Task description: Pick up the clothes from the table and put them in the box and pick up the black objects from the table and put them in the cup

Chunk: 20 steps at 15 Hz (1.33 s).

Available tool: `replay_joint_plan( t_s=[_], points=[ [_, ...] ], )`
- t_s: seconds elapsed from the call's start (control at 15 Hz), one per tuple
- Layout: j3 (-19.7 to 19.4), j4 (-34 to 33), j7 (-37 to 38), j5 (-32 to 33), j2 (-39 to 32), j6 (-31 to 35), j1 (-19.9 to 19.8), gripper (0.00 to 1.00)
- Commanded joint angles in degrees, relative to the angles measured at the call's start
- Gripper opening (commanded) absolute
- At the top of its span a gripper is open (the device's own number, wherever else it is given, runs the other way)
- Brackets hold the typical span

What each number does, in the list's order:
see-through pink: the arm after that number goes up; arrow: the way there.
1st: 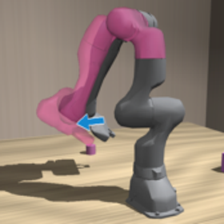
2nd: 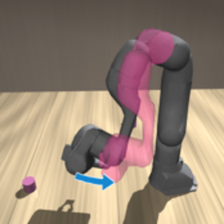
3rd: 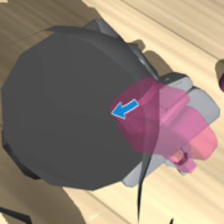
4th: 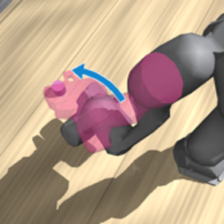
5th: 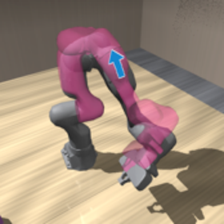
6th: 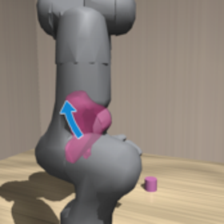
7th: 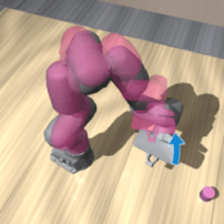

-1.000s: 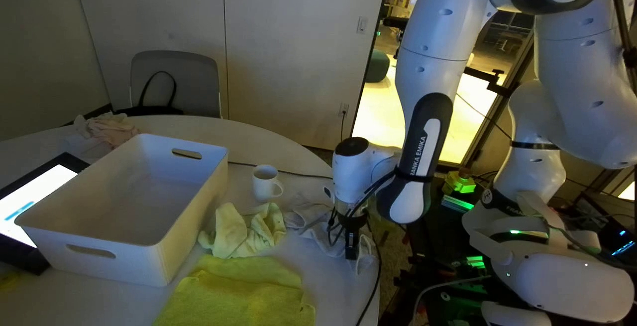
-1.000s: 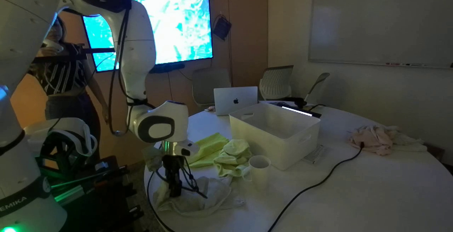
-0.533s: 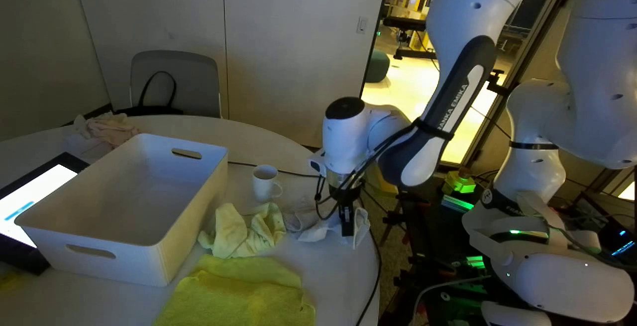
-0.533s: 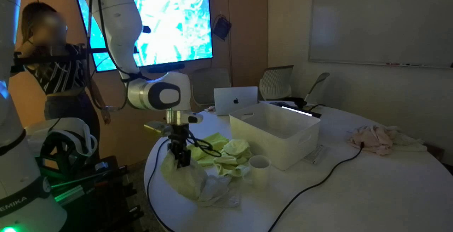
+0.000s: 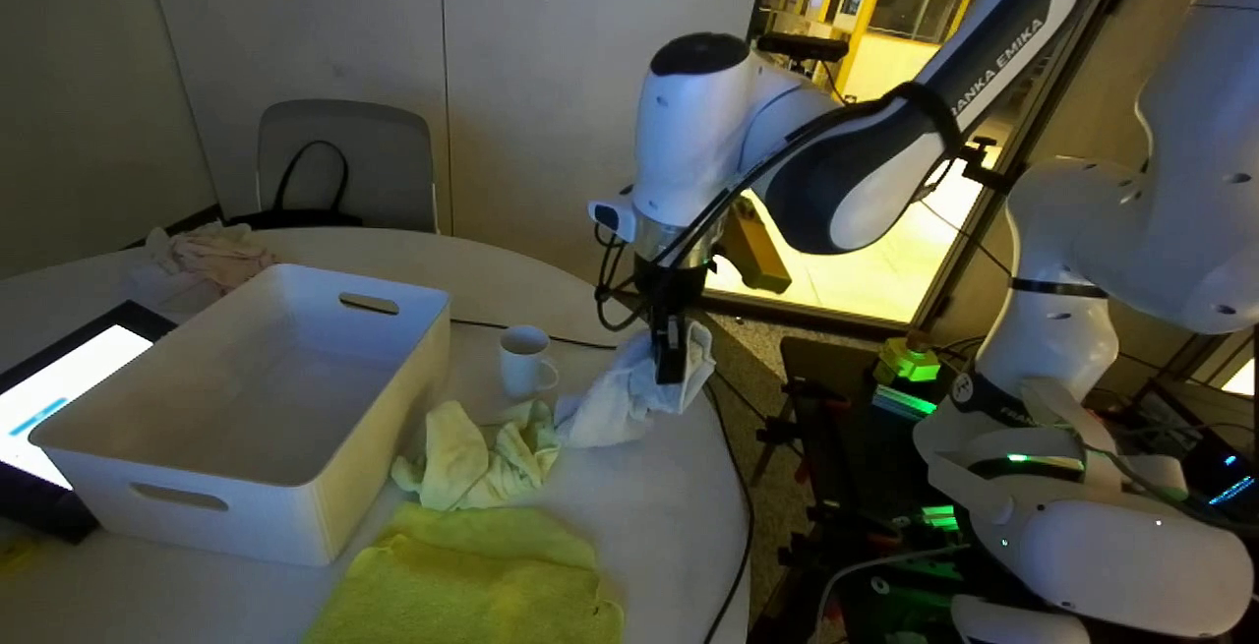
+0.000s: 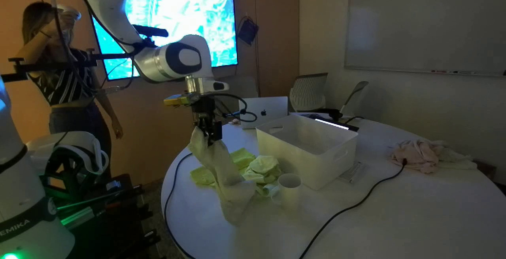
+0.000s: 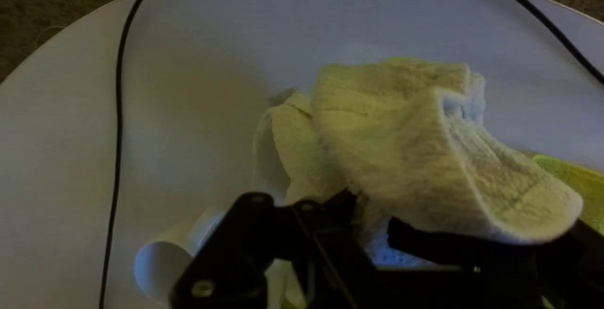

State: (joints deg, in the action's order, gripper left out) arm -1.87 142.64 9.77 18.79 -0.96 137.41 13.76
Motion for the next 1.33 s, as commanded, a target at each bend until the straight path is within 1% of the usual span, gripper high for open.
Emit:
replay_joint_plan(
  t_s=[0.0, 0.13, 0.33, 0.6, 0.67, 0.87, 1.07, 1.27],
  points=[
    [4.27, -2.51, -3.56, -1.71, 4.26, -4.73, -2.71, 0.0],
    [5.68, -3.9, -5.84, -3.41, 5.47, -6.82, -3.14, 0.0],
    [6.93, -5.98, -11.43, -8.63, 6.29, -10.32, -3.11, 0.0],
    [7.66, -7.64, -12.83, -8.97, 7.13, -10.65, -3.53, 0.0],
    [8.3, -8.0, -12.65, -9.61, 7.98, -11.88, -3.01, 0.0],
    [8.85, -9.79, -15.22, -11.57, 6.83, -13.9, -2.75, 0.0],
    [8.74, -12.15, -22.4, -16.12, 3.97, -17.99, -2.82, 0.0],
    [8.73, -12.52, -27.82, -19.08, 2.39, -22.73, -3.07, 0.01]
  ],
)
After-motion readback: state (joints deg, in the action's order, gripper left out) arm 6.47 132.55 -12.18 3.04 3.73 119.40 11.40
